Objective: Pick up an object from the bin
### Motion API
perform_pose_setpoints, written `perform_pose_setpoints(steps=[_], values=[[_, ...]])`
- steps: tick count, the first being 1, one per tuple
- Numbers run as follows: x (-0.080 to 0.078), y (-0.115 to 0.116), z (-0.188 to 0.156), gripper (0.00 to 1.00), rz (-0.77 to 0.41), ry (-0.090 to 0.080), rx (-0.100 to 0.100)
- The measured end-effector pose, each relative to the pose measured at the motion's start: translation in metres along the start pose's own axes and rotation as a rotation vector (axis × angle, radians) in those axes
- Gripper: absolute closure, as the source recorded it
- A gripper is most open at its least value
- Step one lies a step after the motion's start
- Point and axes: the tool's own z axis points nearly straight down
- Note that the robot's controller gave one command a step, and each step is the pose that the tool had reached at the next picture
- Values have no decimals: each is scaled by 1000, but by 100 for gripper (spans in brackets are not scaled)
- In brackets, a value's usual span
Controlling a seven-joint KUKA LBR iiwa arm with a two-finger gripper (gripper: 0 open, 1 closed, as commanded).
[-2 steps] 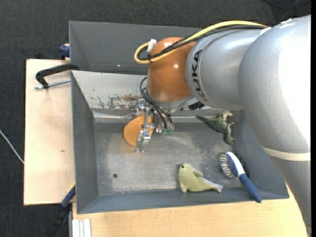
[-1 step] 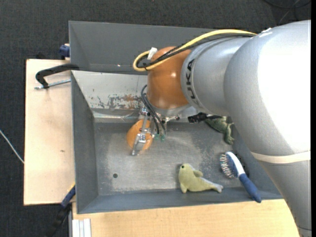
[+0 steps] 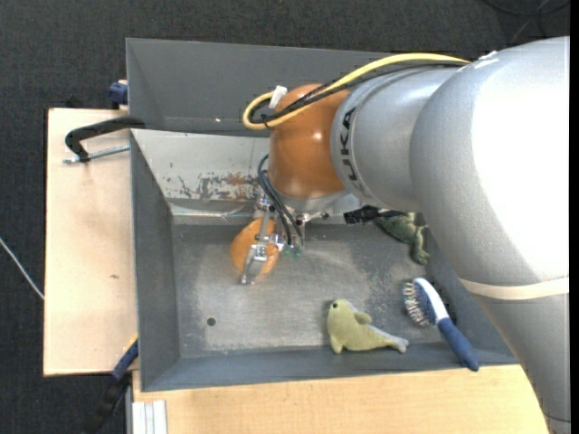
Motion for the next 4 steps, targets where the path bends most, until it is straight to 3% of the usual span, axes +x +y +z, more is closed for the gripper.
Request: perform_pose_setpoints(steps=[1,2,3,4], values=[[-1,0,-1,100,0,-2,0],[-2,1,-12,100,-1,-4,-1],[-3,3,-47,100,-2,-6,-2],[-6,4,-113,100,-3,-10,-3]])
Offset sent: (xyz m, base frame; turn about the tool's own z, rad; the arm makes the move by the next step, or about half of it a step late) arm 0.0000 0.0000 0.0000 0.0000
